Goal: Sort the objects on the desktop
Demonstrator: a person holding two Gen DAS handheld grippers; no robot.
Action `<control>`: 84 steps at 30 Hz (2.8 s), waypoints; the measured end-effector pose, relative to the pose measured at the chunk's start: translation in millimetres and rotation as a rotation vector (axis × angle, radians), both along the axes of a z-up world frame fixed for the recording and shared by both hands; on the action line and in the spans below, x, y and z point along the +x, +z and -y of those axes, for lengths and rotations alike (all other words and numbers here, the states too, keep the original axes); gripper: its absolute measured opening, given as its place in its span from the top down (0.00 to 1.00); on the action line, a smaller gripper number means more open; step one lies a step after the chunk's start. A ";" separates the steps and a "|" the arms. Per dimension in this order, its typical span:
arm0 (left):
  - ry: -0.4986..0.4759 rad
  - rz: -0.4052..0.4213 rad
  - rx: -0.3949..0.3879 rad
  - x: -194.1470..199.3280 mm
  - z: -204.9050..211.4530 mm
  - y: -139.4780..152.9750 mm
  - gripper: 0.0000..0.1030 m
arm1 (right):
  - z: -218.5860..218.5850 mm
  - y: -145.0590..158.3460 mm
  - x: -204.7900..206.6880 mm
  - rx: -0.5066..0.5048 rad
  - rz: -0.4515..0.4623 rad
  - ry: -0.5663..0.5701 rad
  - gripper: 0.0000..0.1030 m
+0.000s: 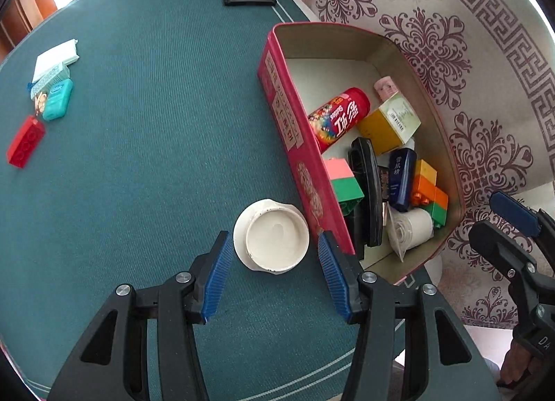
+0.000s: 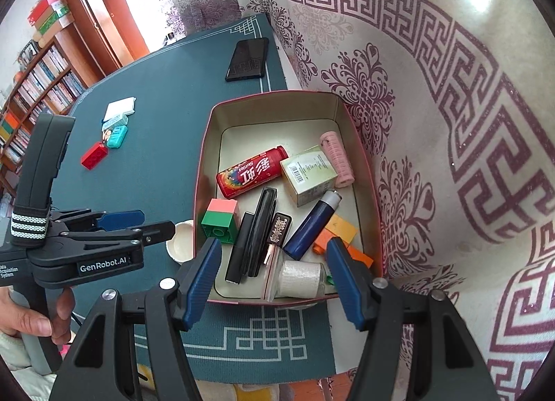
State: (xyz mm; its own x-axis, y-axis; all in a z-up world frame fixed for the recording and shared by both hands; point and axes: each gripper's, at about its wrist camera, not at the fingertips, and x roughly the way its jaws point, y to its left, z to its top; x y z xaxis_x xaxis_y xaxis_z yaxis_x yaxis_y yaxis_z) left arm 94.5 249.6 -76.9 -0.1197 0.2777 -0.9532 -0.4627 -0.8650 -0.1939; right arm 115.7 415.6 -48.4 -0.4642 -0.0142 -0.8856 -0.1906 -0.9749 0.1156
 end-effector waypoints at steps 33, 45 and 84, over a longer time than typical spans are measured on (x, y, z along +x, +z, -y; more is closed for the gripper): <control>0.077 -0.034 -0.026 1.6 9.1 -17.1 0.50 | -10.0 -13.0 20.0 0.021 0.048 0.028 0.35; 0.001 -0.159 0.077 -22.5 -43.3 59.6 0.50 | -7.2 -6.1 13.2 -0.013 0.007 0.029 0.35; 0.247 -0.096 0.049 -76.6 98.7 66.4 0.49 | 65.6 0.7 -58.0 -0.058 -0.023 0.156 0.35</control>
State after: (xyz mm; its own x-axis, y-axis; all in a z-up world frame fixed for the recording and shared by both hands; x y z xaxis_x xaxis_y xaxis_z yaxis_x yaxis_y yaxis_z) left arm 17.9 150.9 -10.6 -0.2789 0.2740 -0.9204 -0.2571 -0.9448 -0.2033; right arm 57.7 350.0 -47.7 -0.4725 -0.1385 -0.8704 -0.0338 -0.9840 0.1749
